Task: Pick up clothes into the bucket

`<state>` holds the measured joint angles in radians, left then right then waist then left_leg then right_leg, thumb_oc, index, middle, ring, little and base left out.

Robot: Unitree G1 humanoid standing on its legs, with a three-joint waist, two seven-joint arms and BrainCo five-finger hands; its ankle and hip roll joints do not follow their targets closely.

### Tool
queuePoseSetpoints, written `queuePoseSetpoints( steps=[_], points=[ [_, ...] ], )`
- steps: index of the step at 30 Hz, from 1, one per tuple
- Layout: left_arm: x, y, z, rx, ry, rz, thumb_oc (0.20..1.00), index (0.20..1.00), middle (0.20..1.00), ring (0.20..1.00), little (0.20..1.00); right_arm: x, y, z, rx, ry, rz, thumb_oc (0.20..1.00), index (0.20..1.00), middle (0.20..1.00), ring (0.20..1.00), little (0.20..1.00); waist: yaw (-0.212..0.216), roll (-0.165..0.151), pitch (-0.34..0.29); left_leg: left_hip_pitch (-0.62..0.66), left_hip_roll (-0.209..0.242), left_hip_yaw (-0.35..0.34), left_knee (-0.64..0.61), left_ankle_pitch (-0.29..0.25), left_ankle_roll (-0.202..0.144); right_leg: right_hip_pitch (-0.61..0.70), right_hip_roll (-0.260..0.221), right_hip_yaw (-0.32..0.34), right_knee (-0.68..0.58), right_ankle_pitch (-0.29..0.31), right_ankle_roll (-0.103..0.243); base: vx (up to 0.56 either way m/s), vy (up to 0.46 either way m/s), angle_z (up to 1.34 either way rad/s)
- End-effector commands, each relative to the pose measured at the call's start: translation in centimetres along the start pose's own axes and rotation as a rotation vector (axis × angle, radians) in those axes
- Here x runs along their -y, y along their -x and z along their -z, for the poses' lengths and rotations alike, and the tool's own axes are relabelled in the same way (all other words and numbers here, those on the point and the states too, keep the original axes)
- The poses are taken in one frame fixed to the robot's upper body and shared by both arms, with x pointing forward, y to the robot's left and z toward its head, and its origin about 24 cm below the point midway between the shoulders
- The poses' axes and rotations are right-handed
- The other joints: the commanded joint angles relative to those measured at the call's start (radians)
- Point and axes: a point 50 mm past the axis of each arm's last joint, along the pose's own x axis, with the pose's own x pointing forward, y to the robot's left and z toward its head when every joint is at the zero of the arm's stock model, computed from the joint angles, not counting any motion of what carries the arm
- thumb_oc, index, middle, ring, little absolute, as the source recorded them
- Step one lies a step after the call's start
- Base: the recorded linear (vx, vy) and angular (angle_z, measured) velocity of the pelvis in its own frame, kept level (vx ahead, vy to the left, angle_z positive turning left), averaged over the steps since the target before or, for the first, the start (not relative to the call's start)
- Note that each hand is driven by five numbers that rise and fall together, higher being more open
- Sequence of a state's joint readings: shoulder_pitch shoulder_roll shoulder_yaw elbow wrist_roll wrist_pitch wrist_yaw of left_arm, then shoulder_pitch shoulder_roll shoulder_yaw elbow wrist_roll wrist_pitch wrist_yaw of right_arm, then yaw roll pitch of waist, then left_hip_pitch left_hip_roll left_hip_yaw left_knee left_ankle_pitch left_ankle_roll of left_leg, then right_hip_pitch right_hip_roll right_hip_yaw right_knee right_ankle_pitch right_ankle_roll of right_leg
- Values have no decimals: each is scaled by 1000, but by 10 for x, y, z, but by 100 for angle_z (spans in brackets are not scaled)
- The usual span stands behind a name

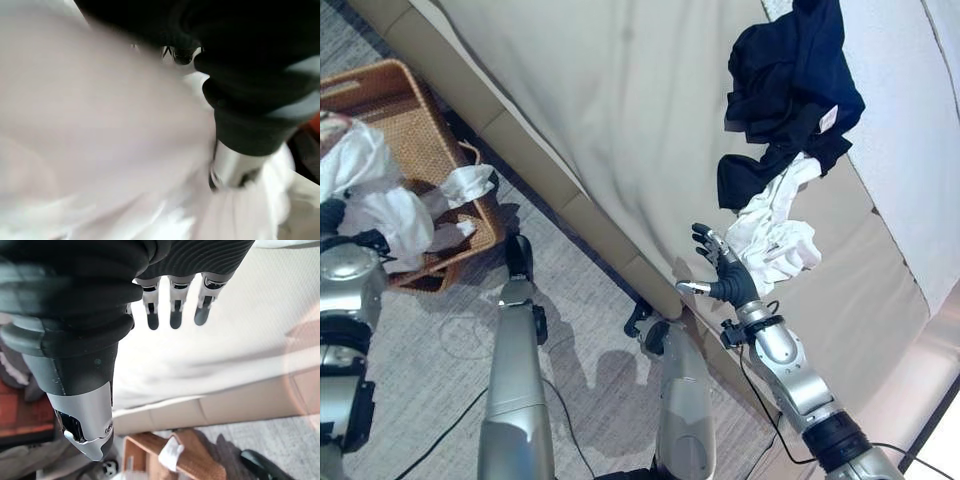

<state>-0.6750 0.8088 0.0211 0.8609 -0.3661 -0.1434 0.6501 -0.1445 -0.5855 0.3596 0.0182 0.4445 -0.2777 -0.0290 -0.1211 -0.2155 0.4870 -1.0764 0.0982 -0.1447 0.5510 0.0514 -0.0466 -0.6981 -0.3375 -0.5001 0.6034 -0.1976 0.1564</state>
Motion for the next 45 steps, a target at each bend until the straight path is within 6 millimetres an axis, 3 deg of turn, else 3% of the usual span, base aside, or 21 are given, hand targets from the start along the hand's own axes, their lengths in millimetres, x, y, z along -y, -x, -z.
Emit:
queuePoseSetpoints(
  steps=[1,10,14,21,24,27,29,30,33,34,35,36,38,39,40,41,45],
  points=[
    [-12,-13,-39,172,55,-23,1000,1000,1000,1000,1000,7,1,-17,109,-54,53,1000,1000,1000,1000,1000,55,-67,33,72,28,5,121,-190,7,38,-35,63,-102,173,66,4,24,-5],
    [-10,-5,-33,212,50,78,1000,1000,1000,1000,1000,13,0,-15,102,-54,78,1000,1000,1000,1000,1000,61,-50,33,152,38,32,41,-166,-3,102,-34,61,-173,210,75,1,5,-2],
    [-14,-7,-8,110,-23,67,1000,1000,1000,1000,1000,11,-3,-12,91,-52,68,1000,1000,1000,1000,1000,58,-50,33,199,48,48,17,-157,-6,134,-33,68,-193,229,80,-8,17,-5],
    [-16,1,13,28,42,48,1000,1000,1000,1000,1000,11,-6,-13,100,-71,96,1000,1000,1000,1000,1000,73,-47,33,281,65,75,-19,-150,-12,186,-31,64,-213,247,86,0,-1,-5],
    [-10,22,18,48,239,115,1000,1000,1000,1000,1000,14,-5,-11,99,-80,142,1000,1000,1000,1000,1000,94,-36,33,345,86,100,-29,-153,-13,207,-35,72,-204,262,89,7,24,-18],
    [-5,45,16,72,457,216,1000,1000,1000,1000,1000,18,-11,-8,87,-66,198,1000,1000,1000,1000,1000,138,-21,33,418,125,155,-41,-157,-15,232,-75,-10,-167,316,101,-43,43,-52],
    [3,60,17,62,539,273,1000,1000,1000,1000,1000,20,-13,-7,84,-56,233,1000,1000,1000,1000,1000,149,-13,33,452,134,184,-40,-152,-16,257,-80,-33,-172,318,94,-53,-4,-70],
    [19,81,19,27,624,346,1000,1000,1000,1000,1000,24,-13,-5,72,-51,271,1000,1000,1000,1000,1000,153,-3,33,514,134,210,-81,-134,-22,306,-55,-22,-236,290,79,-53,-23,-59],
    [32,99,19,-9,726,397,1000,1000,1000,1000,1000,25,-19,-7,75,-15,293,1000,1000,1000,1000,1000,152,15,33,584,147,239,-149,-106,-28,347,-39,-2,-296,289,74,-50,-26,-43],
    [48,122,17,-41,793,485,1000,1000,1000,1000,1000,27,-22,-8,70,23,306,1000,1000,1000,1000,1000,142,31,33,645,149,263,-200,-82,-36,385,-22,17,-338,287,67,-40,-45,-45],
    [48,123,17,-43,793,486,1000,1000,1000,1000,1000,27,-22,-8,68,24,306,1000,1000,1000,1000,1000,143,32,33,650,149,265,-205,-80,-37,388,-21,18,-340,288,66,-16,-90,-58],
    [61,142,19,-82,810,573,1000,1000,1000,1000,1000,27,-25,-6,56,48,314,1000,1000,1000,1000,1000,130,48,19,703,155,275,-248,-61,-45,422,-7,37,-365,282,61,12,-46,-39],
    [65,150,21,-96,798,620,1000,1000,1000,1000,1000,27,-24,-3,39,69,312,1000,1000,1000,1000,1000,126,55,5,733,157,282,-272,-51,-51,442,-1,45,-378,279,57,63,-77,-30],
    [73,167,31,-154,789,697,1000,1000,1000,1000,1000,25,-27,1,20,87,304,1000,1000,1000,1000,1000,113,70,-31,781,159,290,-307,-42,-56,464,10,58,-390,271,54,89,-75,-26],
    [73,167,31,-155,789,697,1000,1000,1000,1000,1000,25,-26,1,19,88,304,1000,1000,1000,1000,1000,114,70,-30,786,160,292,-310,-41,-56,466,10,59,-391,271,54,47,-127,-30],
    [82,184,37,-211,789,763,1000,1000,1000,1000,1000,25,-27,5,-2,106,315,1000,1000,1000,1000,1000,101,76,-58,816,157,316,-346,-4,-52,489,17,60,-411,283,35,17,-113,-32],
    [83,199,46,-257,766,819,1000,1000,1000,1000,1000,27,-26,9,-33,173,314,1000,1000,1000,1000,1000,87,98,-101,867,162,325,-389,22,-66,532,47,69,-447,276,29,55,-108,-11]
  ],
)
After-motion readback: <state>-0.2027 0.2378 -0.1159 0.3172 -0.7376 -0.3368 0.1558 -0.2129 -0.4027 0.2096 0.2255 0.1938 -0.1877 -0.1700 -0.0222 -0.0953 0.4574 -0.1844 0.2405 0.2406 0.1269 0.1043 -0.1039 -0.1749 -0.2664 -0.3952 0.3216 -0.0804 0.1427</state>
